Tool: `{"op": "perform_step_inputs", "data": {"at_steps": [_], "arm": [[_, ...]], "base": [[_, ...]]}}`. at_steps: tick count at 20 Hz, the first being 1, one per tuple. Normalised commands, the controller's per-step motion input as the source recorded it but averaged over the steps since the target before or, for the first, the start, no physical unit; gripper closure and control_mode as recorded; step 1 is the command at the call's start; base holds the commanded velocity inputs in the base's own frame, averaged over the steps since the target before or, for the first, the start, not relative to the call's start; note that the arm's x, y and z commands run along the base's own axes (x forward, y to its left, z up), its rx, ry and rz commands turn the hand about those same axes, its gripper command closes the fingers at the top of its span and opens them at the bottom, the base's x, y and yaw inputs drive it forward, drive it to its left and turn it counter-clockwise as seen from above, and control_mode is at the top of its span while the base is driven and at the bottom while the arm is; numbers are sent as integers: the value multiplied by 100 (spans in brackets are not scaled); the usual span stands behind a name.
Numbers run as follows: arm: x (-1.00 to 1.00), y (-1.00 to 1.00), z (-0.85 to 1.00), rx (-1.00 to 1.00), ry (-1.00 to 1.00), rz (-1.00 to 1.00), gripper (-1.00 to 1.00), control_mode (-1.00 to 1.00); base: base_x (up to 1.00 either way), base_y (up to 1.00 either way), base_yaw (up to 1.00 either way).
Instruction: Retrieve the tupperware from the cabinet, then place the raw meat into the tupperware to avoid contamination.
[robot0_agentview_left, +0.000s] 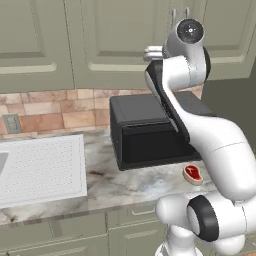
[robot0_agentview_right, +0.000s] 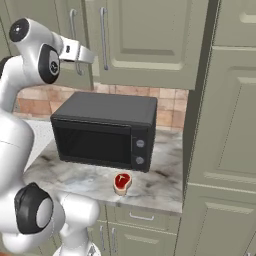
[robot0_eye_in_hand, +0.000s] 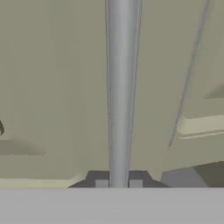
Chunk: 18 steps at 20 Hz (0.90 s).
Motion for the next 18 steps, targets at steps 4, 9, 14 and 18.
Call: {"op": "perform_step_inputs", "data": {"at_steps": [4, 9, 14, 18], "arm": [[-51, 38, 0, -9, 9, 1, 100, -100], [-42, 48, -2, -12, 9, 0, 100, -100], [-32, 61, -6, -16, 8, -3, 100, -100], [-21, 64, -4, -15, 4, -11, 100, -100]], "base": [[0, 0, 0], [0, 0, 0], [0, 0, 0], [0, 0, 0]]}}
